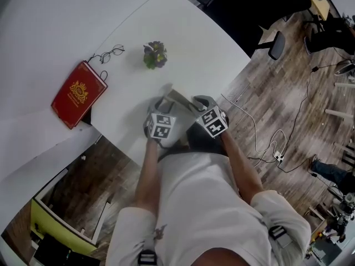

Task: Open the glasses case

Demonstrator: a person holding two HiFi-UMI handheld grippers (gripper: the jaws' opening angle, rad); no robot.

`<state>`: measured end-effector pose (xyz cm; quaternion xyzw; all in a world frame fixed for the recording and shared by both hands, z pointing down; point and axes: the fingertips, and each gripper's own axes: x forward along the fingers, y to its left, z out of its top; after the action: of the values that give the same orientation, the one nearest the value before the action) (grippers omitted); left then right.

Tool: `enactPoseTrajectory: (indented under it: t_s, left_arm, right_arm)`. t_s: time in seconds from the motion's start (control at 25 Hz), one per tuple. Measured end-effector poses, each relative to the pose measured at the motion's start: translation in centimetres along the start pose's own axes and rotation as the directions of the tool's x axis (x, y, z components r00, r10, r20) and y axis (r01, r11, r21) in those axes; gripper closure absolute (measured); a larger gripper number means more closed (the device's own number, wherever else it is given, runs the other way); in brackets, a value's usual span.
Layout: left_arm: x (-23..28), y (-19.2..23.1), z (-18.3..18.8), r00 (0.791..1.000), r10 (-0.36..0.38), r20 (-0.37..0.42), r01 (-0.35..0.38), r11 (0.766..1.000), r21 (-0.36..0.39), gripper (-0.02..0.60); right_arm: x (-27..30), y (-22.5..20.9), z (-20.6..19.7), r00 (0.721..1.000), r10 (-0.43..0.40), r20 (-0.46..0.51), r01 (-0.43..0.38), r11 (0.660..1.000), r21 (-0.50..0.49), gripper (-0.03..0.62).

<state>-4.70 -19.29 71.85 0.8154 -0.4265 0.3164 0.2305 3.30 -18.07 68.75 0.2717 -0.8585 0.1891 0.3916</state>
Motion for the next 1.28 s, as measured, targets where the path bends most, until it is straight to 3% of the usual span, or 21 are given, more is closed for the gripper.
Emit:
enactPoseTrajectory:
  t_s: [1.28]
  left_arm:
    - [-0.1,0.0,-0.2,1.000,-0.002,-0.023,0.002,1.000,-0.012,0.379]
  right_arm:
    - [0.0,-2.1,0.7,0.999,-0.012,0.040,0.011,0.999,0.034,0.539]
